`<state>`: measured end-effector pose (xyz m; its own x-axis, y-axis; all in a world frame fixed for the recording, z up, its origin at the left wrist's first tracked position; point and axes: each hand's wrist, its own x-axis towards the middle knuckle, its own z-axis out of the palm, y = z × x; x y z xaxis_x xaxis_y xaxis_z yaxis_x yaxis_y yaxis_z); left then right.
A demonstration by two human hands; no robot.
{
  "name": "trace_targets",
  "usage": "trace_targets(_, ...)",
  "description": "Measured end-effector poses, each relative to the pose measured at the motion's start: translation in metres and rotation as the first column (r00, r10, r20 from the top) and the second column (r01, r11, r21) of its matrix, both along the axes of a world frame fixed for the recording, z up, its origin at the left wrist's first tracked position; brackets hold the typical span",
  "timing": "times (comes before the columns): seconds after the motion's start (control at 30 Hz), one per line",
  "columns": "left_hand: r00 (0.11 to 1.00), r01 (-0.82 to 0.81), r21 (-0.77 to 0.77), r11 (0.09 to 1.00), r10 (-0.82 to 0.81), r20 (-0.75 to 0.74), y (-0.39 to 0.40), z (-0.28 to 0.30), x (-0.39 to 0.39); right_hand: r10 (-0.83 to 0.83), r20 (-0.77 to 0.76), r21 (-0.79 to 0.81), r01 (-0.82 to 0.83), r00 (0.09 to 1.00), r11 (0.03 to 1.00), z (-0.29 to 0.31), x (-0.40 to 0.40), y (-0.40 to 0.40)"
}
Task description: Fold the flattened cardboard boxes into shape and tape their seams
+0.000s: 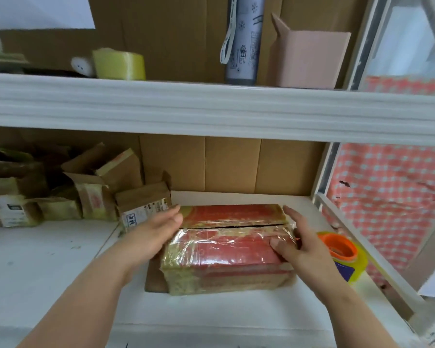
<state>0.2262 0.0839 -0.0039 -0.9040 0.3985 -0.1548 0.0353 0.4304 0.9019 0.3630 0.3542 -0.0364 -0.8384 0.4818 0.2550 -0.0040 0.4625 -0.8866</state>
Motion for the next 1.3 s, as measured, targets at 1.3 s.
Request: trace_targets(1.3, 0.793, -0.154, -0.658, 0.737, -0.305, -0.528, 0.04, -0.008, -0.008, -0.485, 0.012, 0.205, 0.472, 0.875, 0.857, -0.039, -0.013, 0.037)
